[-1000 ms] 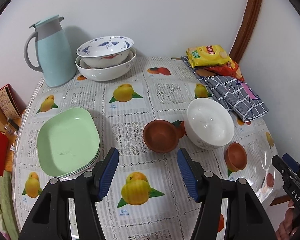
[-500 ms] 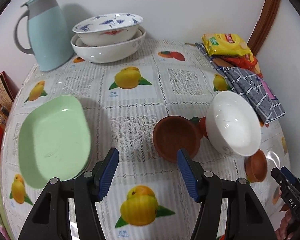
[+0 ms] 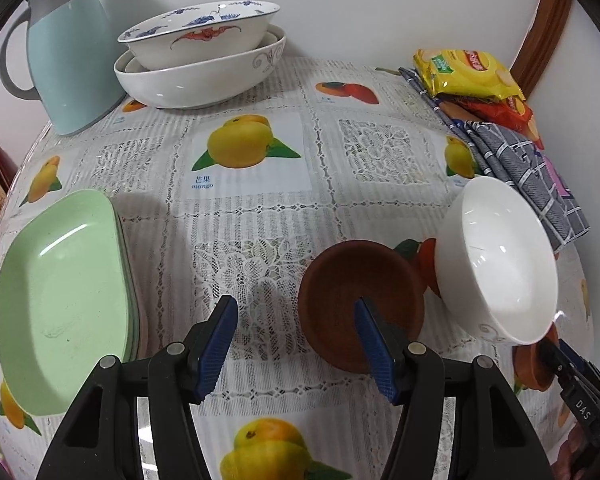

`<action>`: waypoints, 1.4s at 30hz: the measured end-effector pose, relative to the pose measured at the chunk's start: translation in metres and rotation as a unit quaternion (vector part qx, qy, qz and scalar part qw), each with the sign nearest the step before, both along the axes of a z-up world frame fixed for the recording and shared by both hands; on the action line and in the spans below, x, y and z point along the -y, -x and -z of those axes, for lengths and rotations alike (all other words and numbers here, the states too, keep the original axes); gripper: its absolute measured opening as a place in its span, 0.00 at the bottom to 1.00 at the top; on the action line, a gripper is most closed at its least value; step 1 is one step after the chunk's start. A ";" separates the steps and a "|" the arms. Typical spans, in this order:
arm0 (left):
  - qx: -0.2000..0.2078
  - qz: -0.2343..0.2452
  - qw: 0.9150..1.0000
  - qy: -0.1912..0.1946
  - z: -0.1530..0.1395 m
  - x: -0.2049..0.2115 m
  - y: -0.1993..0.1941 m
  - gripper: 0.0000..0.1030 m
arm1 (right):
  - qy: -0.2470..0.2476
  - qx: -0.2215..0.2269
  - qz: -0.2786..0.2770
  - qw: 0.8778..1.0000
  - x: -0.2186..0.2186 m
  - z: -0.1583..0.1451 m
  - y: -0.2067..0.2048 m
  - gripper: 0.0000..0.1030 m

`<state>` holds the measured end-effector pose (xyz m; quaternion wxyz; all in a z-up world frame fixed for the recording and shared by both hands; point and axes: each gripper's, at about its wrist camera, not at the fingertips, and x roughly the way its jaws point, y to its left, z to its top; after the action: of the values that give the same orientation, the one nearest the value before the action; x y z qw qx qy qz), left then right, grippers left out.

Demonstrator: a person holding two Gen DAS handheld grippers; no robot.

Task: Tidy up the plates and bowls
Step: 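Move both grippers to the small brown bowls and grasp one bowl each, then lift the brown bowls and carry the right gripper's bowl over the white bowl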

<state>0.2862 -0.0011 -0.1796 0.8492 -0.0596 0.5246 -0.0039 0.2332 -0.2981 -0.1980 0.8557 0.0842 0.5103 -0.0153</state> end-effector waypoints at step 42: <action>0.012 0.036 0.999 0.038 0.000 0.007 0.004 0.08 | 0.021 0.039 -0.021 0.999 -0.025 -0.013 0.001 0.08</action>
<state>0.2821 -0.0084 -0.1797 0.8519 -0.0730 0.5156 -0.0550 0.2321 -0.2729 -0.1849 0.8764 0.0559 0.4783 -0.0043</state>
